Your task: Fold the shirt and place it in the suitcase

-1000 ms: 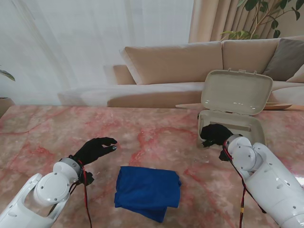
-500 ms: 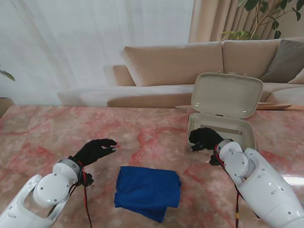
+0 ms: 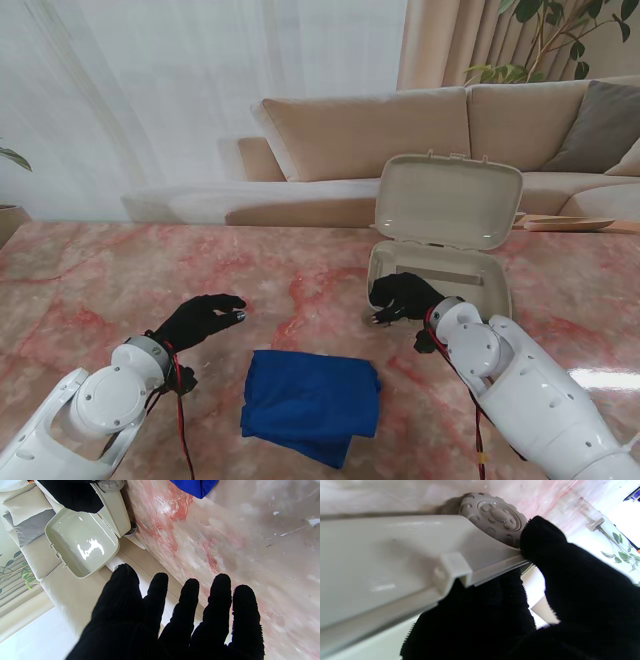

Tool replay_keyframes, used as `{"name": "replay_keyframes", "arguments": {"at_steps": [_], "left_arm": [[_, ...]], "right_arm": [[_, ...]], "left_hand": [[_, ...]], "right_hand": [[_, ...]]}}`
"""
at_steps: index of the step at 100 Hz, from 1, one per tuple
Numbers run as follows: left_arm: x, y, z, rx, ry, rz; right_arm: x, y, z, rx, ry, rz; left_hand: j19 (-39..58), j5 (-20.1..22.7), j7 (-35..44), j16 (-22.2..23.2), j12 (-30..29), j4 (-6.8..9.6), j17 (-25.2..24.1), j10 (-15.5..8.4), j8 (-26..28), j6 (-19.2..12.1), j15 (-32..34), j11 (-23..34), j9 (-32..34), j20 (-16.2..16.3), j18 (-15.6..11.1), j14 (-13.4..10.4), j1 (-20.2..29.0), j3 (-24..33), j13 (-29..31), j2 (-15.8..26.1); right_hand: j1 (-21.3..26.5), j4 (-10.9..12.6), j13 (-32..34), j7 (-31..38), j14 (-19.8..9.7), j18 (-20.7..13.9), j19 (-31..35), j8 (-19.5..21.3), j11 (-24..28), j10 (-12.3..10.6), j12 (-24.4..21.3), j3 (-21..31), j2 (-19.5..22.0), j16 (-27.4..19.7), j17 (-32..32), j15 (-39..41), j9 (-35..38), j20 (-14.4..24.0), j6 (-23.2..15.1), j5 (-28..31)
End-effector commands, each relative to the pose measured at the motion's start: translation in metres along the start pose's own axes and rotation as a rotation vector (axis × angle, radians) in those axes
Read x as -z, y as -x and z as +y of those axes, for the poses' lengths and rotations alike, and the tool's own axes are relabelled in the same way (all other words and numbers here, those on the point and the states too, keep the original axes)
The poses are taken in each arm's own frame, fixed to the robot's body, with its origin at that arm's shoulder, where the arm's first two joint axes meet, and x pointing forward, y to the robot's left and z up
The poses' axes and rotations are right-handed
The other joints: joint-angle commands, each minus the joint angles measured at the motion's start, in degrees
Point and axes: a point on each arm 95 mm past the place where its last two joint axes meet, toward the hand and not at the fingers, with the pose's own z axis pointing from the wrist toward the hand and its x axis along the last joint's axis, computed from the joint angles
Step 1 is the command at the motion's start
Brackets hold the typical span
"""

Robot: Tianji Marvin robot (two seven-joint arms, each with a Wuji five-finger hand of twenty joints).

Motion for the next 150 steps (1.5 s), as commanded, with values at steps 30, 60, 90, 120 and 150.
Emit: {"name": "replay_keyframes", "arguments": {"at_steps": [30, 60, 90, 120, 150], "left_arm": [[0.000, 0.005, 0.006, 0.007, 0.020, -0.019], [0.000, 0.006, 0.007, 0.010, 0.022, -0.024], [0.001, 0.008, 0.008, 0.012, 0.026, -0.030], [0.001, 0.011, 0.009, 0.017, 0.028, -0.035], [0.003, 0.014, 0.011, 0.028, 0.034, -0.047]], "right_arm": [[-0.016, -0.023, -0.038, -0.056, -0.077, 0.071], [-0.028, -0.043, -0.048, -0.088, -0.105, 0.124], [-0.038, -0.061, -0.057, -0.109, -0.149, 0.169], [-0.049, -0.076, -0.065, -0.126, -0.195, 0.200], [-0.063, -0.088, -0.069, -0.143, -0.227, 0.198]], "left_hand": [[-1.1, -0.2, 0.4, -0.5, -0.5, 0.15, -0.8, -1.1, 0.0, -1.1, -1.6, -0.9, -0.3, 0.4, 1.0, 0.2, -0.3, -1.8, -0.6, 2.5], [-1.1, -0.1, 0.5, -0.4, -0.4, 0.14, -0.7, -1.1, 0.1, -1.1, -1.4, -0.9, -0.2, 0.5, 1.0, 0.2, -0.3, -1.8, -0.4, 2.5], [-1.1, -0.1, 0.5, -0.3, -0.4, 0.15, -0.8, -1.1, 0.1, -1.1, -1.4, -0.8, -0.2, 0.4, 1.0, 0.1, -0.3, -1.8, -0.4, 2.6], [-1.1, -0.2, 0.6, -0.3, -0.4, 0.14, -0.8, -1.2, 0.1, -1.2, -1.4, -0.8, -0.3, 0.4, 1.0, 0.1, -0.3, -1.8, -0.3, 2.5], [-1.1, -0.3, 0.5, -0.4, -0.5, 0.16, -0.8, -1.1, 0.0, -1.2, -1.5, -0.9, -0.3, 0.4, 1.0, 0.2, -0.2, -1.8, -0.5, 2.6]], "right_hand": [[4.1, 0.1, 4.5, 4.7, 8.8, -8.5, 2.4, 0.7, -1.1, 3.2, 0.9, 5.0, 5.6, 0.5, 2.6, -0.8, 1.5, 1.2, -8.0, 5.2], [3.7, 0.0, 3.8, 4.3, 8.9, -8.8, 2.2, 0.3, -1.9, 2.9, 0.5, 4.9, 6.6, 0.3, 2.3, -1.4, 1.0, 1.1, -8.1, 4.8], [3.2, 0.5, 2.7, 3.2, 9.1, -8.4, 2.2, -0.4, -2.9, 3.2, -0.1, 3.6, 9.1, 0.0, 2.2, -2.1, -0.7, 1.1, -7.2, 3.3], [2.9, 1.0, 2.4, 2.5, 9.3, -7.6, 2.3, -0.7, -3.2, 3.4, -0.8, 2.7, 10.6, -0.1, 2.1, -2.3, -2.0, 1.1, -6.4, 2.3], [2.8, 1.1, 2.4, 1.9, 9.4, -7.6, 2.1, -1.2, -3.3, 3.4, -1.6, 2.5, 10.9, -0.1, 1.9, -2.2, -2.8, 1.1, -6.1, 1.8]]}}
